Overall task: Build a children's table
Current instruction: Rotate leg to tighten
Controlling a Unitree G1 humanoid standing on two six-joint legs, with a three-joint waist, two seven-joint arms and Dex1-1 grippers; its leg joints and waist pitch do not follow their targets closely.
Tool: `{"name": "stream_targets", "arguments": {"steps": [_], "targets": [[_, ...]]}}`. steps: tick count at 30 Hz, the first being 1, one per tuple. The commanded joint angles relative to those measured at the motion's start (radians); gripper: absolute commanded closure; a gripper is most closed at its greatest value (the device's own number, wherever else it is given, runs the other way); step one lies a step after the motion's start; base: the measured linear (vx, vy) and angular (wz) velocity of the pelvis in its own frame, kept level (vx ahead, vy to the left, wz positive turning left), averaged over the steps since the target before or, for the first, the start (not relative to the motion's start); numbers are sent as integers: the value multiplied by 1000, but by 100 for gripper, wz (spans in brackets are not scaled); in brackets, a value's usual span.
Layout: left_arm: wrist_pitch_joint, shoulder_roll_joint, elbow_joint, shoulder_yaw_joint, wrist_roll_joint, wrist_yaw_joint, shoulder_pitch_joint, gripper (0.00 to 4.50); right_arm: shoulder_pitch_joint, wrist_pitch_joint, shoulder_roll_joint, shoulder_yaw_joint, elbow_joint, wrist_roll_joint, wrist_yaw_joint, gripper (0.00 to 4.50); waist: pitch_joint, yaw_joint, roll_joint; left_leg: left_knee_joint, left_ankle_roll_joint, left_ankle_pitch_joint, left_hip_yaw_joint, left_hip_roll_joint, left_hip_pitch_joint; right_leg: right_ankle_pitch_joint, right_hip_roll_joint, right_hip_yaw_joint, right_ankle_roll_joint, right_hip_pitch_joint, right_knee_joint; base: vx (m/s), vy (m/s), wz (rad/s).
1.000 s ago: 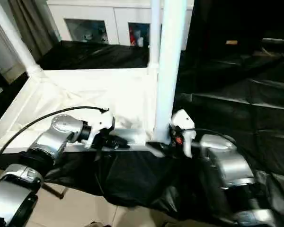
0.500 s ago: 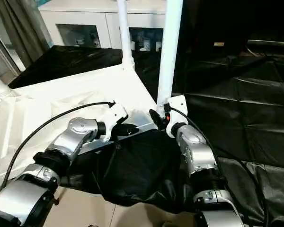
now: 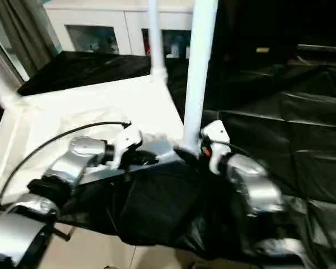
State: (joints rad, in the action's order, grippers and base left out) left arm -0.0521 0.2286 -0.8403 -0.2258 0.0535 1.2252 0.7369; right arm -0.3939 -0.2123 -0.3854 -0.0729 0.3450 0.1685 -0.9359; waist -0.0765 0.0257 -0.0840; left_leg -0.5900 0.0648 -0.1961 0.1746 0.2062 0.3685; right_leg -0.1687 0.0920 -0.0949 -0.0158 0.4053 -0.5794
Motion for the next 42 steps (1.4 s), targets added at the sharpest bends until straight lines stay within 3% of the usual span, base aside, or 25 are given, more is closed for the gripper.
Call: {"name": "stream_targets", "arguments": {"steps": [1, 3, 5, 8, 12, 17, 18, 20, 22, 26, 28, 32, 36, 38, 42], "targets": [[-21, -11, 32, -33, -20, 70, -5, 450, 9, -16, 16, -75, -40, 20, -88, 65, 89, 9, 22, 42, -222, 24, 0, 19, 1, 41, 48, 44, -297, -65, 27, 0, 0, 0], [-14, 14, 45, -37, -28, 127, -13, 450, 23, -21, -31, -77, -67, 25, -140, 65, 92, 16, 25, 40, -231, 34, 0, 19, 0, 53, 50, 43, -306, -65, 24, 0, 0, 0], [-11, 31, 48, -39, -31, 161, -15, 450, 27, -23, -56, -76, -79, 28, -168, 65, 85, 20, 26, 42, -230, 12, 1, 22, 1, 12, 49, 43, -302, -62, 28, 0, 0, 0], [-4, 60, 57, -45, -36, 217, -21, 450, 32, -27, -96, -75, -96, 35, -213, 65, 80, 26, 26, 47, -191, -54, 2, 25, -2, -88, 51, 45, -287, -60, 37, 0, 0, 0], [-2, 74, 61, -47, -42, 239, -22, 450, 30, -39, -108, -75, -107, 48, -239, 107, 74, 29, 29, 51, -137, -118, 4, 21, -2, -182, 51, 48, -263, -58, 47, 0, 0, 0], [-7, 66, 53, -42, -41, 213, -20, 450, 34, -48, -94, -84, -110, 51, -237, 143, 75, 30, 30, 52, -118, -108, 2, 19, -1, -197, 50, 49, -244, -59, 47, 0, 0, 0], [-1, 54, 54, -34, -47, 196, -20, 450, 41, -53, -77, -88, -104, 45, -209, 151, 74, 29, 34, 52, -121, -103, 3, 19, 0, -189, 49, 49, -244, -59, 47, 0, 0, 0], [3, 37, 51, -25, -45, 156, -17, 450, 45, -51, -48, -85, -82, 27, -146, 163, 74, 29, 30, 51, -121, -90, 1, 18, 2, -180, 51, 47, -244, -58, 46, 0, 0, 0], [5, 1, 18, -9, -25, 36, 4, 450, 34, -54, 31, -58, -12, -15, 36, 167, 73, 25, 32, 53, -114, -97, 2, 17, 0, -192, 48, 47, -240, -55, 48, 0, 0, 0], [19, -39, -30, 7, -5, -99, 35, 450, 5, -69, 116, -12, 64, -37, 221, 171, 65, 1, 29, 63, -56, -182, -1, 11, -7, -321, 49, 43, -207, -54, 67, 0, 0, 0], [31, -80, -61, 17, 6, -202, 60, 450, -31, -76, 187, 32, 131, -36, 365, 171, 65, -3, 29, 62, -51, -177, -1, 11, -7, -318, 49, 47, -203, -53, 68, 0, 0, 0], [53, -155, -102, 25, 18, -348, 93, 450, -92, -57, 286, 65, 226, -34, 530, 172, 62, -8, 25, 63, -49, -187, 2, 8, -9, -340, 46, 45, -196, -47, 74, 0, 0, 0], [58, -207, -125, 34, 14, -413, 109, 450, -128, -11, 335, 39, 266, -61, 545, 172, 65, -3, 28, 62, -60, -186, 1, 7, -8, -330, 47, 44, -191, -53, 76, 0, 0, 0], [50, -220, -130, 33, 14, -415, 112, 450, -137, 8, 351, 38, 264, -49, 505, 116, 63, -4, 27, 64, -69, -196, 0, 7, -6, -335, 47, 43, -190, -54, 76, 0, 0, 0], [3, -192, -112, 14, 11, -307, 88, 450, -137, 44, 310, -13, 234, -77, 401, 80, 65, -2, 28, 66, -74, -204, -2, 9, -6, -349, 49, 43, -185, -54, 78, 0, 0, 0]]}}
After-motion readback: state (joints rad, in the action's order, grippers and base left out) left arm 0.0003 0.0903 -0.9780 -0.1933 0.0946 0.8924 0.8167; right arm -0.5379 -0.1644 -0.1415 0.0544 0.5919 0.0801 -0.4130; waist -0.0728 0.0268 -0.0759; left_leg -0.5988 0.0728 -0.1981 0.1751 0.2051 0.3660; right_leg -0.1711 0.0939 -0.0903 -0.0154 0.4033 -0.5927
